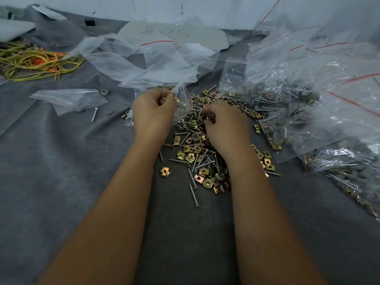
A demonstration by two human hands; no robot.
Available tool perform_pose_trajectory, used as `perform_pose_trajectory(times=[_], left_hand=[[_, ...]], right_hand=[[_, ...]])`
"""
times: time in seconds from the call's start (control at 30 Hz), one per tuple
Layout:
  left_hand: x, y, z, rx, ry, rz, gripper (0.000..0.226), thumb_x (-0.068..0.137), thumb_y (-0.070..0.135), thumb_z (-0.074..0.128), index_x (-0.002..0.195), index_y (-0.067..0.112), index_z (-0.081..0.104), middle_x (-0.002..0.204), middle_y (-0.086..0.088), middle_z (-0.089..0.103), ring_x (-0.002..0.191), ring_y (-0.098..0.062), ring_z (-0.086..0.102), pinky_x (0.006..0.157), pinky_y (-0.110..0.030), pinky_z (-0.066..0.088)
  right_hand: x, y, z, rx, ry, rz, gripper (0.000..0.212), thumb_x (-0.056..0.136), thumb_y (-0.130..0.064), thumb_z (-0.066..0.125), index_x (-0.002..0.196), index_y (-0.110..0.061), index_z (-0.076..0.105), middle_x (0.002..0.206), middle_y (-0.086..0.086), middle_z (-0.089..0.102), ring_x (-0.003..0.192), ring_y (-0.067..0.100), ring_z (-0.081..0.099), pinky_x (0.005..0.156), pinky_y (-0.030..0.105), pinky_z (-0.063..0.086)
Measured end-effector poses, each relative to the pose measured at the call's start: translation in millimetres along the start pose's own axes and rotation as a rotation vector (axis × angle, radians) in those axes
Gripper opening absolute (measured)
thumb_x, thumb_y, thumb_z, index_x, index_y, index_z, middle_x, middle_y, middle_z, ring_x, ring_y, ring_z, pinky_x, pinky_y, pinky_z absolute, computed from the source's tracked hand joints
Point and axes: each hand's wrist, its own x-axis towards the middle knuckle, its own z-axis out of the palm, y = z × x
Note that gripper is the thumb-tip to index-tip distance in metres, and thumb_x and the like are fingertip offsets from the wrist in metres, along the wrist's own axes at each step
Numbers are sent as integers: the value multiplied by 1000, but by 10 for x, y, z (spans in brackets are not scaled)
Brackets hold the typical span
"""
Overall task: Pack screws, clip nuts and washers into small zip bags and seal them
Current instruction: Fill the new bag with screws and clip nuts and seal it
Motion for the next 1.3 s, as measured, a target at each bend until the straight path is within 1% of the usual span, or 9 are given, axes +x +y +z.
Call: perform_pose_trajectory(times=[0.2, 0.37, 0.5, 0.6, 0.73, 0.87, 1.03, 1.13, 1.3], left_hand=[[-13, 8, 0, -18, -19, 2, 23, 94, 17, 58, 79, 33, 66, 43, 17, 45, 39, 0, 36, 39, -14, 31], [-18, 17, -8, -11, -23, 5, 24, 94, 17, 58, 78, 34, 66, 44, 19, 47, 39, 1, 38, 39, -13, 32], [-31, 28, -2, 34, -38, 27, 24, 93, 20, 58, 78, 38, 64, 59, 11, 56, 48, -1, 47, 49, -27, 48], [-58, 23, 7, 50, -67, 59, 20, 92, 23, 59, 81, 38, 65, 62, 8, 57, 53, -6, 51, 55, -39, 55], [-66, 30, 14, 31, -70, 75, 23, 92, 21, 60, 78, 38, 65, 61, 9, 57, 49, 1, 49, 48, -27, 49], [-39, 20, 3, -46, 4, 23, 18, 94, 18, 58, 84, 29, 69, 52, 13, 48, 41, 1, 40, 38, -14, 32], [-25, 41, -12, -188, 87, 16, 20, 95, 12, 56, 82, 24, 66, 61, 2, 49, 43, 1, 36, 42, -14, 31], [-33, 34, -4, -176, 57, 23, 17, 96, 13, 56, 85, 22, 66, 63, 0, 48, 43, 1, 36, 41, -14, 30], [-24, 10, 2, -107, 33, 18, 15, 94, 15, 56, 92, 18, 70, 63, 2, 48, 45, 0, 37, 43, -13, 31]], right_hand=[[20, 1, -4, 82, -13, 83, 14, 91, -19, 65, 103, -18, 73, 104, 4, 70, 103, 26, 61, 90, 44, 51], [1, -9, -54, 297, 130, 98, 13, 92, -10, 61, 93, -20, 70, 95, -4, 67, 90, 13, 60, 80, 34, 52], [-9, -98, -114, 475, 276, 46, 13, 89, -12, 64, 85, -25, 64, 89, -5, 63, 86, 12, 59, 77, 33, 52], [-27, -193, -72, 428, 290, -56, 9, 88, -13, 65, 86, -22, 66, 89, -3, 62, 90, 18, 58, 79, 38, 52], [-34, -252, 19, 388, 210, -147, 10, 89, -14, 66, 98, -15, 69, 96, -1, 66, 95, 19, 60, 83, 39, 51], [10, -169, 23, 362, 258, -8, 22, 97, -9, 51, 112, -16, 66, 110, -1, 65, 102, 14, 58, 88, 37, 51], [8, -35, 27, 59, -36, 28, 45, 96, -23, 52, 140, -21, 48, 138, 5, 51, 130, 26, 41, 106, 43, 36], [-9, -47, 59, -141, -108, -32, 42, 95, -31, 52, 136, -21, 52, 135, 4, 51, 127, 27, 37, 100, 43, 34], [-16, -83, 20, -102, -1, -41, 24, 92, -23, 61, 116, -20, 67, 116, 4, 64, 112, 27, 53, 91, 40, 45]])
